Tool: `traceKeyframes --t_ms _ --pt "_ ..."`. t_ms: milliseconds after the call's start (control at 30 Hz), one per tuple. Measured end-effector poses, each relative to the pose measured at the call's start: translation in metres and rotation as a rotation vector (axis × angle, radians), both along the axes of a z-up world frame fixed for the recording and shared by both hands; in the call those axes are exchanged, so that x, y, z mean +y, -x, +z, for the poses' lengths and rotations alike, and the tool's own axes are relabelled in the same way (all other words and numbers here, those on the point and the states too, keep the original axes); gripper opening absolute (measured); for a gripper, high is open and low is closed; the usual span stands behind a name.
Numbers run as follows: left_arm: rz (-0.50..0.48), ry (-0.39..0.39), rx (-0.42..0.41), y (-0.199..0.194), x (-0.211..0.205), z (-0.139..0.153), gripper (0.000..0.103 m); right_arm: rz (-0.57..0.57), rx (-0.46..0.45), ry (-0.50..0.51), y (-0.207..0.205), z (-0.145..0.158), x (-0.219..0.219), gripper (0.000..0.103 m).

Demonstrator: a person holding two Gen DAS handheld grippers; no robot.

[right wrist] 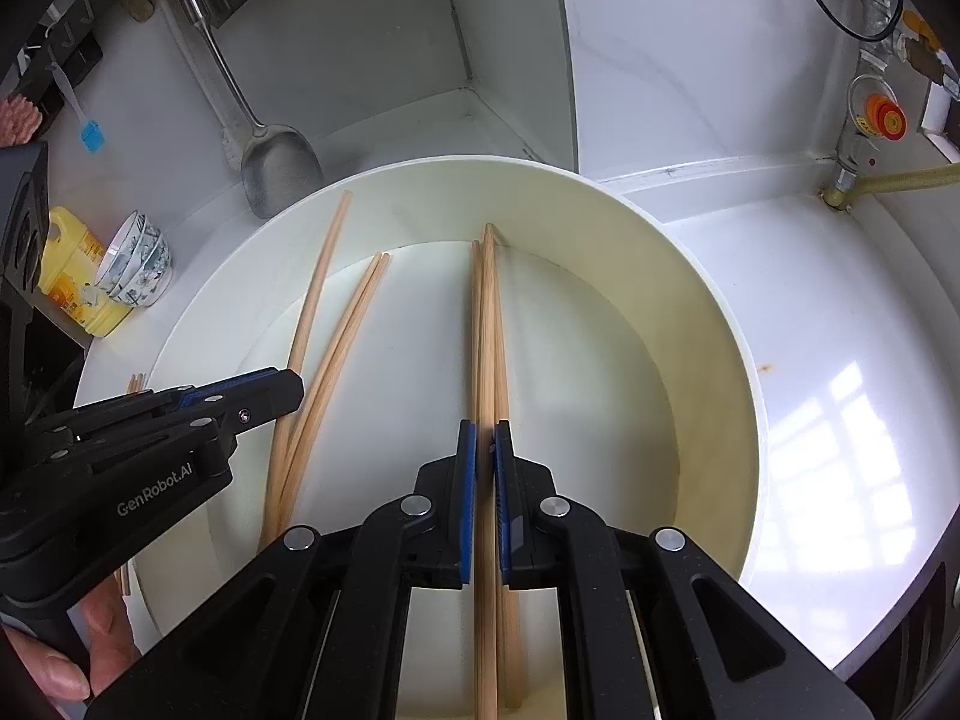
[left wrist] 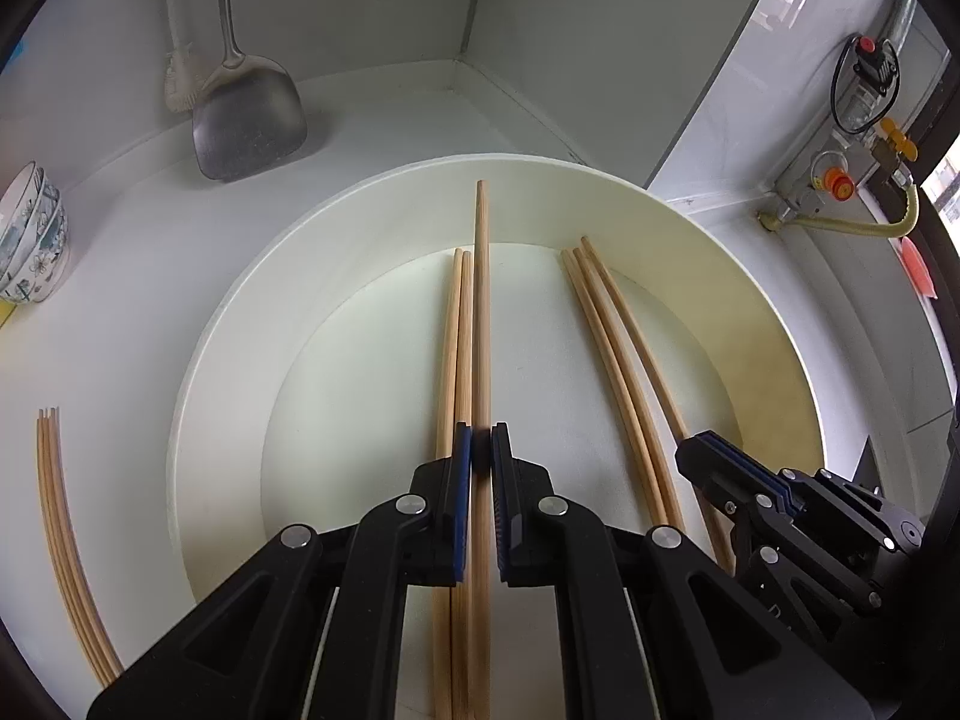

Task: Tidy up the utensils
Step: 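Open the left tool beside the other chopsticks while the right tool releases its chopstick, then lift both open tools out of the basin toward the counter chopsticks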

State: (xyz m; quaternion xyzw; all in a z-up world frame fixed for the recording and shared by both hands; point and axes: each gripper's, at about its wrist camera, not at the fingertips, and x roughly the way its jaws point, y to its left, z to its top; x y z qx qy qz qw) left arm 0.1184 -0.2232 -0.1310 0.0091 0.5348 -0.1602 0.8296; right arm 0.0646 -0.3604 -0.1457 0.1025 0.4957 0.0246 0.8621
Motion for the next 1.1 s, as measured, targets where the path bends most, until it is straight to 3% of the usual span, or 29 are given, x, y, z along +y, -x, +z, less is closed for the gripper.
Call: traceKeyframes --t_ms 167,233,267,300,367,533,800,933,1033,1100 --pt "0.005 -0.025 0.018 -0.002 0.0 -0.004 0.008 -0.004 -0.001 0.002 0.002 0.001 -0.001 0.006" --pt "0.007 -0.031 0.017 -0.002 -0.003 -0.003 0.013 -0.012 -0.003 0.008 0.004 0.003 -0.002 0.006" --pt "0.008 -0.036 0.015 -0.001 -0.003 -0.001 0.025 -0.015 -0.005 0.007 0.005 0.004 -0.002 0.007" --pt "0.014 -0.04 0.012 -0.001 -0.002 0.0 0.046 -0.017 -0.006 0.011 0.006 0.005 -0.003 0.009" --pt "0.044 -0.034 -0.012 0.002 0.003 0.005 0.066 -0.021 -0.016 0.019 0.009 0.009 -0.004 0.011" --pt "0.055 -0.067 -0.061 0.005 0.011 0.017 0.066 -0.028 -0.028 0.026 0.014 0.014 -0.005 0.016" --pt "0.082 -0.081 -0.094 0.014 0.028 0.031 0.077 -0.023 -0.037 0.031 0.021 0.022 0.004 0.023" --pt "0.097 -0.075 -0.108 0.022 0.046 0.041 0.079 -0.013 -0.045 0.031 0.023 0.028 0.011 0.026" --pt "0.105 -0.059 -0.117 0.028 0.06 0.046 0.08 -0.003 -0.05 0.024 0.026 0.033 0.018 0.036" --pt "0.108 -0.039 -0.12 0.03 0.069 0.048 0.081 0.015 -0.05 0.028 0.028 0.036 0.026 0.037"
